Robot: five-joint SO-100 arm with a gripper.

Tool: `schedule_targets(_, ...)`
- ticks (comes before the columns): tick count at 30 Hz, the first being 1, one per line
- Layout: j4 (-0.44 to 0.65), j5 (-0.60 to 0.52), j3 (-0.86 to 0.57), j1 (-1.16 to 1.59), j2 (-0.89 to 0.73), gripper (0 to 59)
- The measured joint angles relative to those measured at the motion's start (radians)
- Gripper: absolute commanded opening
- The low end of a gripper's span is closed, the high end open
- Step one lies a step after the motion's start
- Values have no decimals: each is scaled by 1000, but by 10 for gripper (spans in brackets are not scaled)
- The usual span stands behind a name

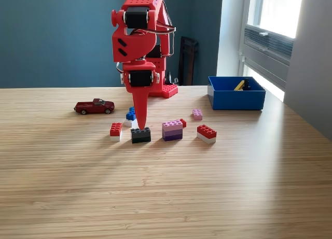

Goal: Grasp a lego block and put it in the bin.

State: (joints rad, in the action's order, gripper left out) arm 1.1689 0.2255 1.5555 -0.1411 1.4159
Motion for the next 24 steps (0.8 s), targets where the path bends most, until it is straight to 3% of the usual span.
schedule_targets(14, 2, 8, -18, -26, -6, 205)
schedule_targets(24, 72, -14, -133, -28, -186, 189)
